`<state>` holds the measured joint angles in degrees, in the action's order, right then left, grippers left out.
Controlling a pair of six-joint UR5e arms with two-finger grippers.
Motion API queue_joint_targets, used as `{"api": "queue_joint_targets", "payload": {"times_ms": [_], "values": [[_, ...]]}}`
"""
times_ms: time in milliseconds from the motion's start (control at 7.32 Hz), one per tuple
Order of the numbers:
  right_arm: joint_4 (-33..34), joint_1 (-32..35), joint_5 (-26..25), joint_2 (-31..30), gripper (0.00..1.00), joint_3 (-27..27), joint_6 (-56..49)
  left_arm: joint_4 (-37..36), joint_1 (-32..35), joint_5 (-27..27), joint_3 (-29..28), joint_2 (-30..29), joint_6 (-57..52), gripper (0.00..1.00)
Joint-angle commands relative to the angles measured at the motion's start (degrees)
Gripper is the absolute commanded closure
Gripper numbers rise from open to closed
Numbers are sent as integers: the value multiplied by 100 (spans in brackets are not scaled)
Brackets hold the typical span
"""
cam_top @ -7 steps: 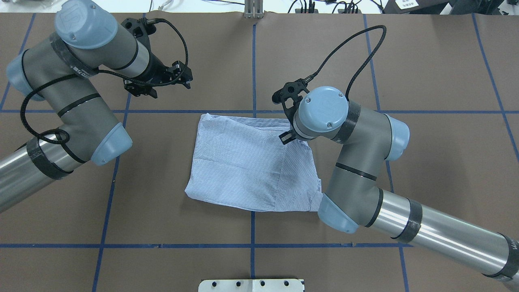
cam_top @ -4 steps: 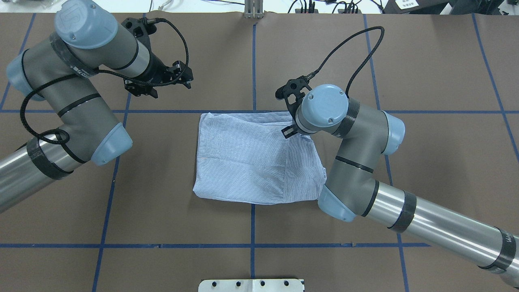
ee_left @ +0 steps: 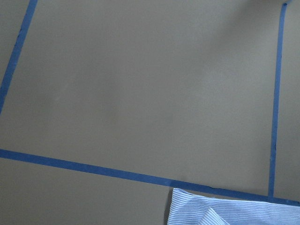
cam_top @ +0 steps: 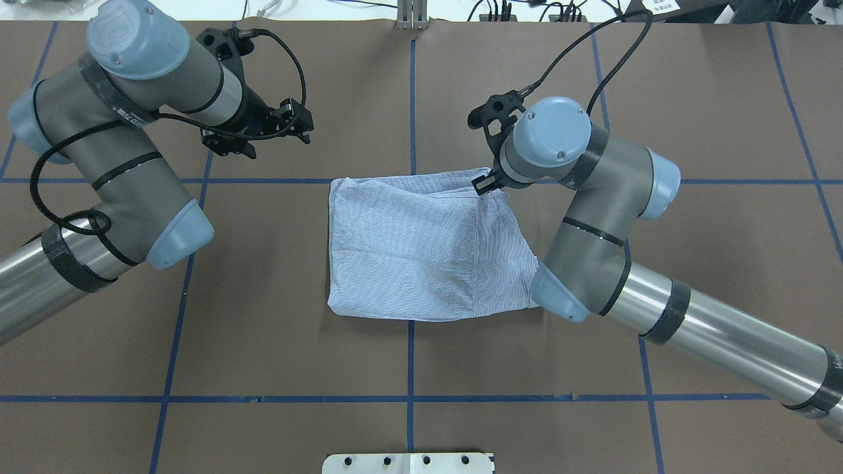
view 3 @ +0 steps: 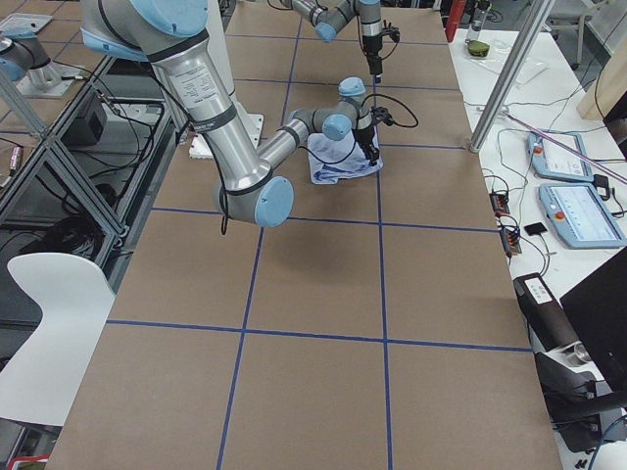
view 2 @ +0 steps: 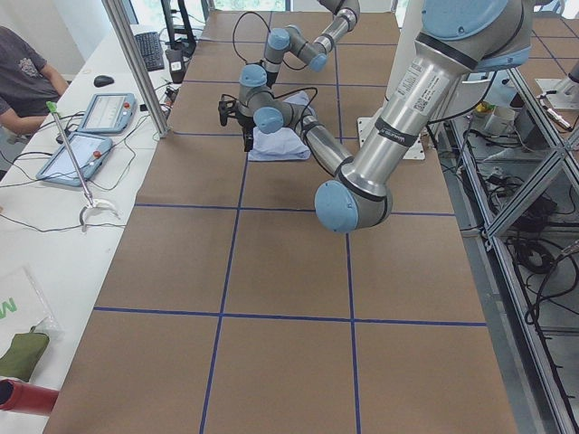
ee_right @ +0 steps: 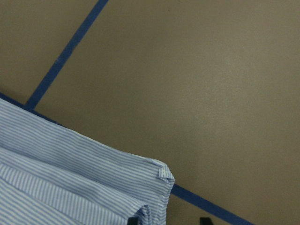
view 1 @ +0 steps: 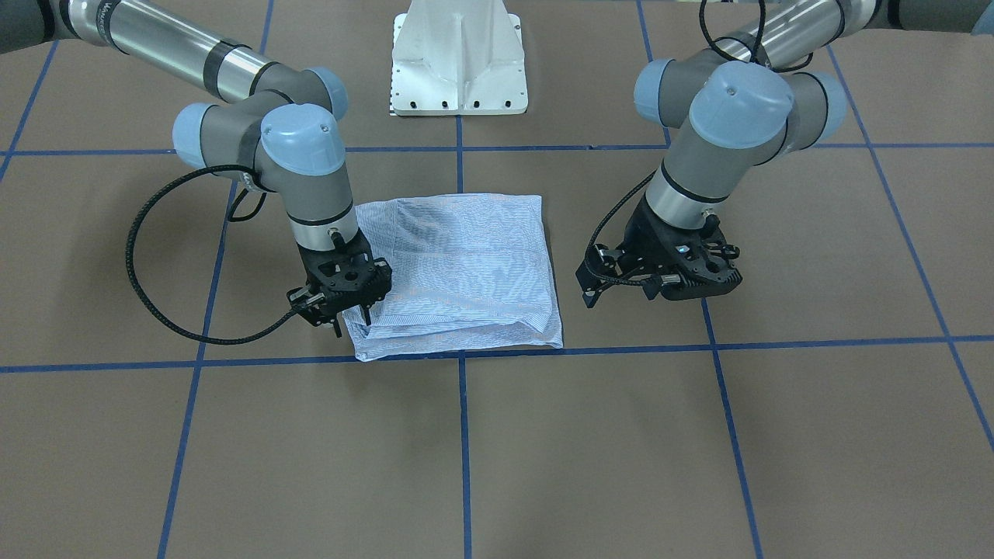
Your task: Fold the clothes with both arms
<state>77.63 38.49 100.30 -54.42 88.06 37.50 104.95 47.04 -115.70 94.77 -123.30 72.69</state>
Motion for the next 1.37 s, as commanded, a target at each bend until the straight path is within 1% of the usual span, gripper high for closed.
{"api": "queue_joint_targets", "payload": {"times_ms": [0, 137, 273, 410, 546, 683, 820, 956, 1093, 1230], "values": [[304, 1049, 1405, -60, 0, 70, -84, -18, 33, 21, 329, 174, -401, 0], [445, 1508, 1779, -165, 0, 149, -154, -27, 216, 21, 531, 367, -953, 0], [786, 1869, 1887, -409, 0, 481, -512, -36, 496, 12, 629, 508, -1533, 0], [1372, 2421, 2184, -586, 0, 736, -1290, -36, 821, -5, 708, 779, -2113, 0], [2091, 3088, 2630, -762, 0, 948, -2263, -36, 1163, -119, 718, 1008, -2788, 0], [2551, 3695, 2792, -1007, 0, 1072, -3248, -36, 1593, -364, 709, 1297, -3361, 0], [2878, 4049, 2819, -1192, 0, 1090, -4006, -36, 1954, -479, 744, 1570, -3810, 0], [3011, 4374, 2828, -1464, 0, 1073, -4501, -27, 2315, -489, 744, 1947, -4450, 0], [3030, 4578, 2837, -1684, 0, 1081, -4793, -45, 2805, -498, 701, 2238, -5422, 0], [3030, 4771, 2881, -1947, 0, 1090, -5005, -45, 3150, -715, 666, 2502, -5858, 0]]}}
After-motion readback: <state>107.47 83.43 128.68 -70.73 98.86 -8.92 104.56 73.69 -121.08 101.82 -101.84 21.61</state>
